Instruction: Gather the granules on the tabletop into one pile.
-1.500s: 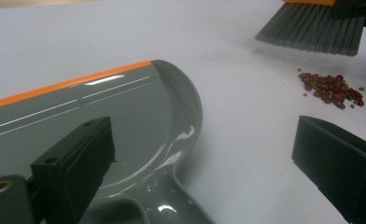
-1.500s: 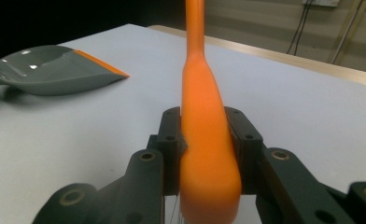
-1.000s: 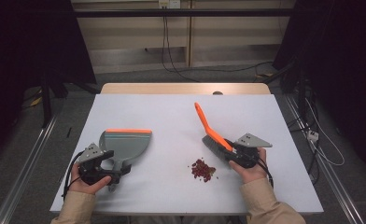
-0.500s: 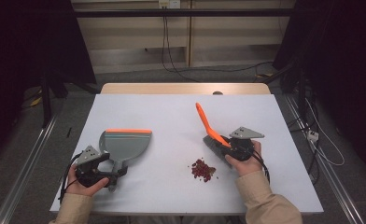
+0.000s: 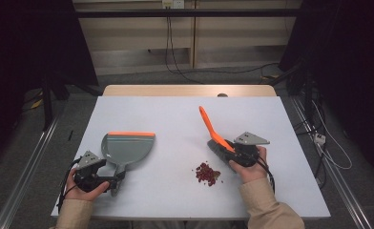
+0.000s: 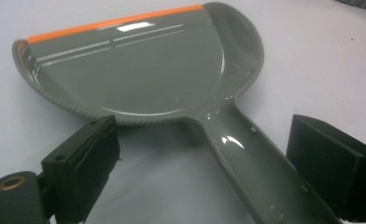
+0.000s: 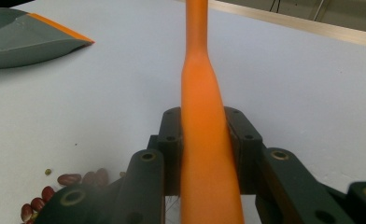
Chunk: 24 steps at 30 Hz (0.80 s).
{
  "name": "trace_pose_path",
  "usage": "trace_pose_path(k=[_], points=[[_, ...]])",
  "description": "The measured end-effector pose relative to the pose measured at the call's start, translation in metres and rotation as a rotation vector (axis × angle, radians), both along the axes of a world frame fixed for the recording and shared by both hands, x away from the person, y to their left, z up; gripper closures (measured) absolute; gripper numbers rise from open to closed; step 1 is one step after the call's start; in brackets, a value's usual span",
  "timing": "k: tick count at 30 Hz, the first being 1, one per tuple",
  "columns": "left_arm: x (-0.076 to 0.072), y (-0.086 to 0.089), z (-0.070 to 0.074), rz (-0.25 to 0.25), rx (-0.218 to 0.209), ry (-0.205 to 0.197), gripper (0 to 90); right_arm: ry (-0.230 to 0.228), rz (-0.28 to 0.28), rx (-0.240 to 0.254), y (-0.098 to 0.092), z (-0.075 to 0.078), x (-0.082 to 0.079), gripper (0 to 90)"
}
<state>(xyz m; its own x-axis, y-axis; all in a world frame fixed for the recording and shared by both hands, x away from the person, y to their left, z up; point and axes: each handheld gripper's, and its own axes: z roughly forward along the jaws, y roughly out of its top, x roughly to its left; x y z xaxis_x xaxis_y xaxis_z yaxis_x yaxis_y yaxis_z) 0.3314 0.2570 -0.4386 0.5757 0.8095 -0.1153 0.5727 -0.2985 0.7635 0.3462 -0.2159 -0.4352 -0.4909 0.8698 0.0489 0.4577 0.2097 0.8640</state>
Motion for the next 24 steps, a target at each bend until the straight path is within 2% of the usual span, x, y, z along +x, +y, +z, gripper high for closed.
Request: trace_pose_path(k=[2, 6, 10, 12, 16, 17, 18, 19, 24], points=[[0.0, 0.001, 0.0, 0.01, 0.01, 0.014, 9.7, -0.001, -0.008, 0.011, -0.001, -0.001, -0.001, 71.2], [0.0, 0.009, 0.003, 0.04, 0.012, 0.009, 14.6, -0.001, -0.015, 0.016, -0.004, -0.001, -0.001, 71.1], [0.003, 0.009, 0.004, 0.056, 0.011, 0.026, 28.6, -0.003, -0.016, 0.014, -0.004, -0.001, -0.001, 71.2], [0.007, 0.003, 0.004, 0.041, 0.026, 0.034, 36.4, -0.003, -0.017, 0.013, -0.003, -0.001, -0.001, 71.2], [0.017, -0.01, -0.002, 0.016, 0.055, 0.085, 45.7, -0.006, -0.019, 0.006, -0.002, -0.001, -0.002, 71.2], [0.019, -0.013, -0.004, 0.021, 0.048, 0.095, 47.6, -0.005, -0.02, 0.005, -0.003, -0.001, -0.002, 71.2], [0.021, -0.014, -0.004, 0.005, 0.076, 0.1, 51.7, -0.005, -0.02, 0.006, -0.003, -0.001, -0.002, 71.2], [0.022, -0.014, -0.004, 0.001, 0.091, 0.092, 59.7, -0.006, -0.021, 0.007, -0.003, -0.001, -0.002, 71.2], [0.024, -0.012, -0.002, -0.022, 0.084, 0.104, 62.5, -0.006, -0.024, 0.012, -0.005, -0.002, -0.003, 71.2]])
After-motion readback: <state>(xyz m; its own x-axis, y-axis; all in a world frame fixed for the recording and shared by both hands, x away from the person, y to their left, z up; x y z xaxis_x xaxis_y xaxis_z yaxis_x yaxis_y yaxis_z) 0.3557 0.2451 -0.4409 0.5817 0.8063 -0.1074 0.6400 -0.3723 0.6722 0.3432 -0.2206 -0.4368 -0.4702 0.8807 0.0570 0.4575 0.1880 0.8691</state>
